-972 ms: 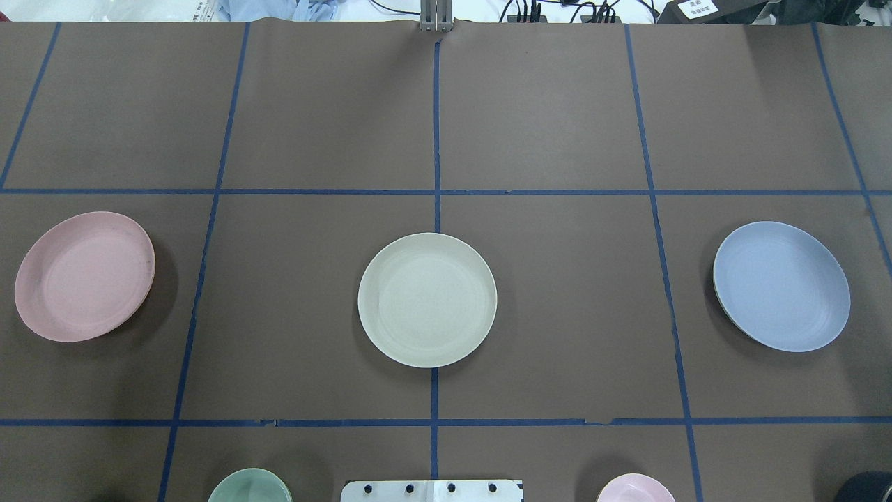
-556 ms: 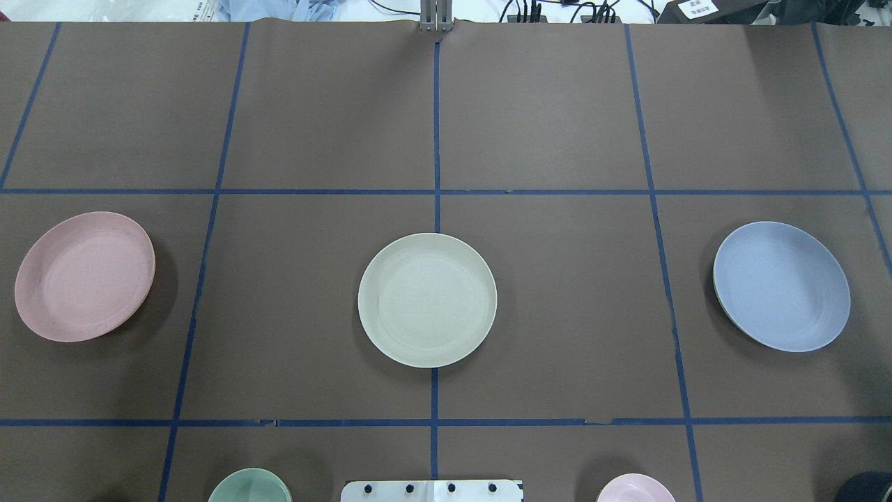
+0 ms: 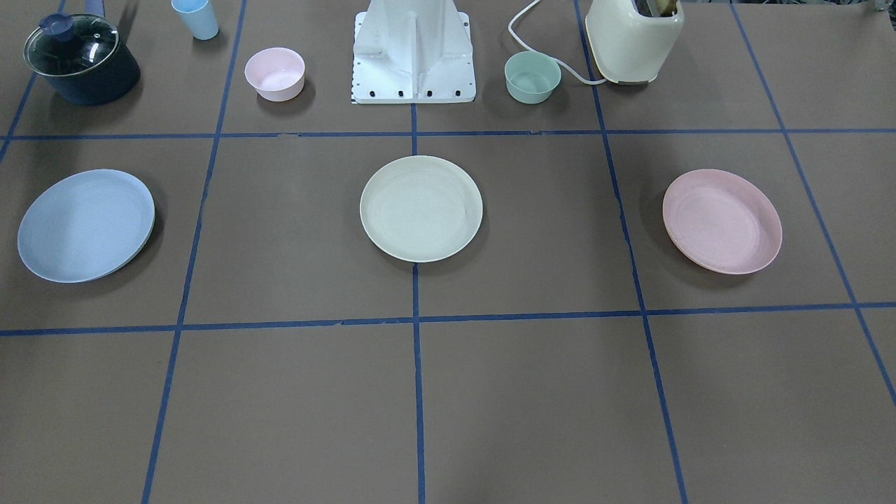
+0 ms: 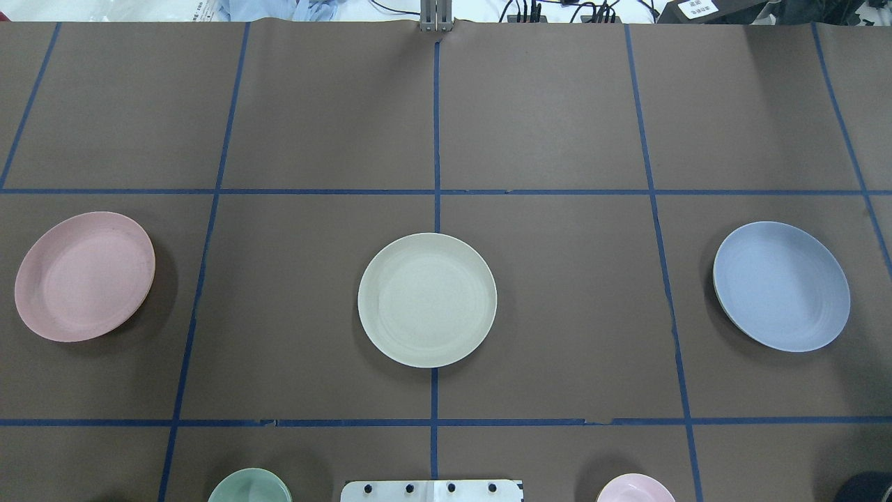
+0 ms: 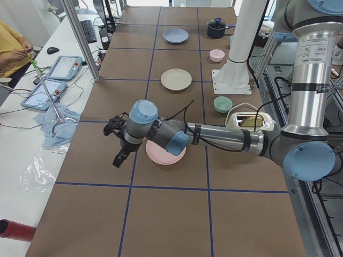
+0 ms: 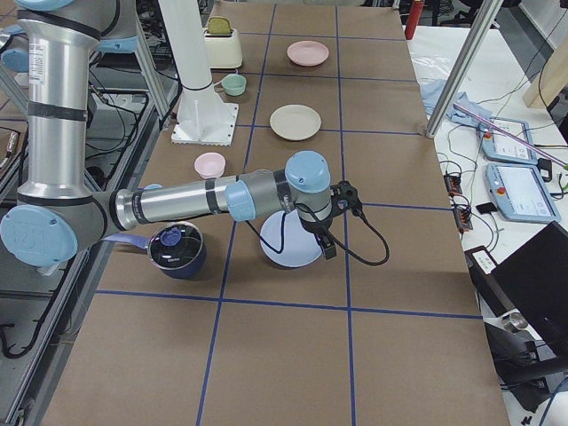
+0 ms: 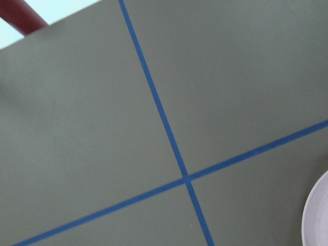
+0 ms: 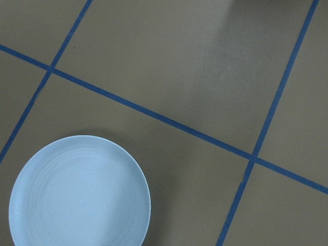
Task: Stack three plates with pink and blue
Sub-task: 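Move the left gripper toward the pink plate's rim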
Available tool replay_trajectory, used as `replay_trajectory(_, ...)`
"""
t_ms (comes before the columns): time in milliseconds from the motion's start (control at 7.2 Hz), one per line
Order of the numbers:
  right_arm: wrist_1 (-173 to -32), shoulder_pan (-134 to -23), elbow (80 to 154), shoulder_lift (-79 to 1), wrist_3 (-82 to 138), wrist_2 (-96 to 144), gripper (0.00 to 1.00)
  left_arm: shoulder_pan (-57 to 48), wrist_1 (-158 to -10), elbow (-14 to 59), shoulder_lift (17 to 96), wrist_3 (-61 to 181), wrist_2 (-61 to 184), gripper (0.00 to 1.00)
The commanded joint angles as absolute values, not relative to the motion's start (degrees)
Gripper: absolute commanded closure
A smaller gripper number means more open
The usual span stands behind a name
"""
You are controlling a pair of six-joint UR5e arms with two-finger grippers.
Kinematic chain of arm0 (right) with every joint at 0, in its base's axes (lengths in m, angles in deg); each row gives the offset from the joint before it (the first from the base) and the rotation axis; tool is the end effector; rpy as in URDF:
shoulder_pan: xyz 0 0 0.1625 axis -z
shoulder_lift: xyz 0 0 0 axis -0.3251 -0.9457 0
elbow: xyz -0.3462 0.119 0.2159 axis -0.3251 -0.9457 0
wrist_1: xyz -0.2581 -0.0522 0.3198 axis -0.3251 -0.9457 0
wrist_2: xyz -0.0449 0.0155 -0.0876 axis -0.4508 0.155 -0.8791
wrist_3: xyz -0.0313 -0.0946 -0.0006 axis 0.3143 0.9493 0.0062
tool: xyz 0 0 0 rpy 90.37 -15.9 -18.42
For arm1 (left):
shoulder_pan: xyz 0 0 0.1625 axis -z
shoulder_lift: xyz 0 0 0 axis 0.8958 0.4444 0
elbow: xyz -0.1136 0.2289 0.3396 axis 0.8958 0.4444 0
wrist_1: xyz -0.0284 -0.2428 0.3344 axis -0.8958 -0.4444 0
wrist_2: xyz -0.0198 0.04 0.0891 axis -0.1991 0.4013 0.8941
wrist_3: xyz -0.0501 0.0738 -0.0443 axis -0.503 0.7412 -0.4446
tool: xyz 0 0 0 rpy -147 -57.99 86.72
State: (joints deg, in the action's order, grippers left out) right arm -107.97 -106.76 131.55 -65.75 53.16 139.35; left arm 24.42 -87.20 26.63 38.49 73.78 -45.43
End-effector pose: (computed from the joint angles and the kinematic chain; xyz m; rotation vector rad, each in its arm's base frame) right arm 0.0409 -0.4561 0.5380 0.3664 -0.8236 -0.3222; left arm -0.0533 -0.5295 0.5473 0.5833 0.6642 0.2265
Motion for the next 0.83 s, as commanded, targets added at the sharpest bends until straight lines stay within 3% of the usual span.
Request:
replay_trajectory(0,-101.42,-106.6,130.44,-65.8,51.06,139.43,0.0,23.76,-93.94,26.11,37.77,70.45,-49.03,0.0)
replay_trajectory(556,-100.85,-102.29,130.7,-65.71,44.2,135.48,0.0,9.04,-115.33,24.53,26.36,44.63,-46.39,0.0)
replay_trajectory(694,-100.85,-102.21,130.7,-65.71,44.2,135.57,0.0,4.2,-124.46,19.83,25.98,36.52,-41.72,0.0)
